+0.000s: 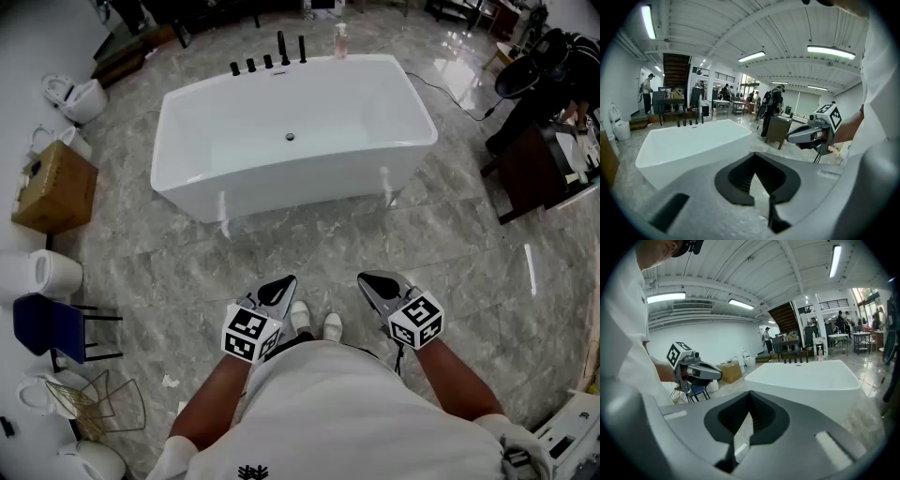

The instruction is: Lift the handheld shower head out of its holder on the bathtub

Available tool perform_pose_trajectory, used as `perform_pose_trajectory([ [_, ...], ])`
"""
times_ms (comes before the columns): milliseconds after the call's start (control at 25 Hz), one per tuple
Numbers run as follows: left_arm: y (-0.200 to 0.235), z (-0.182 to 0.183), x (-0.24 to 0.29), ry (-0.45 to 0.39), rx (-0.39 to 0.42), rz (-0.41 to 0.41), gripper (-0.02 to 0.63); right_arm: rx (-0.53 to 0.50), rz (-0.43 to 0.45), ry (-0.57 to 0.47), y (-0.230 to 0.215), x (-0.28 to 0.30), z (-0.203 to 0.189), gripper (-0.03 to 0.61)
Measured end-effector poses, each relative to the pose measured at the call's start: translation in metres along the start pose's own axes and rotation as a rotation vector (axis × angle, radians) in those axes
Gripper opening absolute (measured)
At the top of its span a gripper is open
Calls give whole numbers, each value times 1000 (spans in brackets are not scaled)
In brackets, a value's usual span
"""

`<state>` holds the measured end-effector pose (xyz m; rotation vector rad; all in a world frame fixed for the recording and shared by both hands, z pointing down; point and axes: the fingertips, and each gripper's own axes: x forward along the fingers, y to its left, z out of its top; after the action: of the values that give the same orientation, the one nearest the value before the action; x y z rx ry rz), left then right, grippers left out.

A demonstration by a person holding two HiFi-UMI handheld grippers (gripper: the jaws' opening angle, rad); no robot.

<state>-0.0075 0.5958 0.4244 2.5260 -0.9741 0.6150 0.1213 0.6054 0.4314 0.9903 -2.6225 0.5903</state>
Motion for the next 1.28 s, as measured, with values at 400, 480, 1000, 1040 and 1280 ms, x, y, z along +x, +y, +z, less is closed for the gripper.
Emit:
perform_pose_trajectory([
  [400, -11, 18, 29, -10, 8, 22, 6, -18, 7, -29, -36, -9, -1, 9],
  [480, -15, 20, 34, -8, 12, 19, 6, -52, 4, -75, -37, -14, 5, 11],
  [1000, -9, 36, 44, -11, -8, 19, 6, -74, -111, -172, -88, -21, 29, 314],
  [1040, -5, 38, 45, -14, -23, 14, 6, -70, -116, -169, -92, -18, 30, 314],
  [1280, 31, 50, 59, -26, -29, 4, 6, -74, -134, -132, -113, 14, 36, 305],
])
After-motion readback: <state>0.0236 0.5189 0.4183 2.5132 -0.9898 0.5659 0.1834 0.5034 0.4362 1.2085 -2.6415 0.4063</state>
